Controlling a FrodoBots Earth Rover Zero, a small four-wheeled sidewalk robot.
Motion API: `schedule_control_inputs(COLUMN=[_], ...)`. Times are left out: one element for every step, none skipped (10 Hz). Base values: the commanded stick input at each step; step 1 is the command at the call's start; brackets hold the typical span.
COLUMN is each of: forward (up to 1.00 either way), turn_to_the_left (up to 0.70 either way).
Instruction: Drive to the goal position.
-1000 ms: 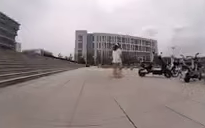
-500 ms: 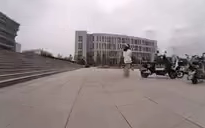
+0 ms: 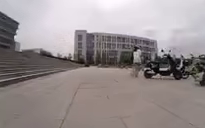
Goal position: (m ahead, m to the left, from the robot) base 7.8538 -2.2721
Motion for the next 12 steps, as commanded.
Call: schedule_control_inputs(forward=[0.7, 0.7, 0.7, 0.7, 0.7, 0.7, 0.7, 0.7, 0.7, 0.7, 0.7, 0.7], turn_to_the_left=[0.01, 0.01, 0.01, 0.01, 0.01, 0.01, 0.01, -0.01, -0.07, -0.13, -0.13, -0.13])
